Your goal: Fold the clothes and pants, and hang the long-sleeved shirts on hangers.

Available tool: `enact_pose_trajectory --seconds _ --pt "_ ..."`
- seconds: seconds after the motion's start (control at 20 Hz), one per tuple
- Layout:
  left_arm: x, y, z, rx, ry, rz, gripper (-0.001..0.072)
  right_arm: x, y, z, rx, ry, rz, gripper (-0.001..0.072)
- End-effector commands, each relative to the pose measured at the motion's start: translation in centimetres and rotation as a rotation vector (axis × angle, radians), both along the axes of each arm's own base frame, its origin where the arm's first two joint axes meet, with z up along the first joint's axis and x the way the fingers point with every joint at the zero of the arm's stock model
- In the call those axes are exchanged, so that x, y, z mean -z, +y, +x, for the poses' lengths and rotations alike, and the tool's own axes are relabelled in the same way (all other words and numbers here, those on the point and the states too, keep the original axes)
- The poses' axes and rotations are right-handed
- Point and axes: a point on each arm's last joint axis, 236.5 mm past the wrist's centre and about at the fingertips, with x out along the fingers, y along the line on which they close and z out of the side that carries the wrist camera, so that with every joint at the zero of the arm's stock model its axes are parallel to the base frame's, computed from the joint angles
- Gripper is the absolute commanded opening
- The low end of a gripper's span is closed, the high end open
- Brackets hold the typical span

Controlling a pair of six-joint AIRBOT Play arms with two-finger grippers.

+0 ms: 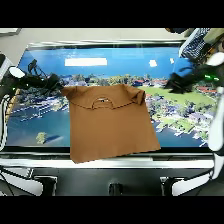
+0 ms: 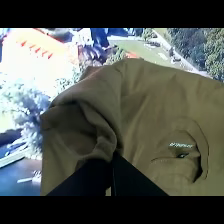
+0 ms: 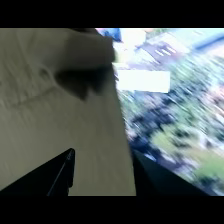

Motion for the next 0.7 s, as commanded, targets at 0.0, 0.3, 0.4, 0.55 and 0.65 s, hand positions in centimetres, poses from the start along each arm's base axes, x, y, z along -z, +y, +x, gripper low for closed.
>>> enact_pose_trajectory --seconds 0.0,0.3,0.4,0.55,0.65 --pt "0.3 0.9 -1.5 0.013 0.059 -0.010 0.0015 1.2 -5.1 -7.5 0.072 0.160 0.024 0.0435" --pt "0.3 0.4 -1.6 0.024 0.061 -0.011 0.0015 10.9 0.0 -18.8 0.108 0.361 0.097 0.0445" --pt "0.3 0.4 -1.6 0.024 0.061 -0.010 0.0015 12.8 1.8 -21.1 0.102 0.390 0.128 0.0444" --pt "0.3 0.4 -1.6 0.024 0.061 -0.010 0.0016 14.5 3.8 -23.0 0.083 0.419 0.167 0.0444" --pt "0.3 0.4 -1.6 0.024 0.062 -0.011 0.0015 15.4 4.5 -23.2 0.086 0.416 0.161 0.0443"
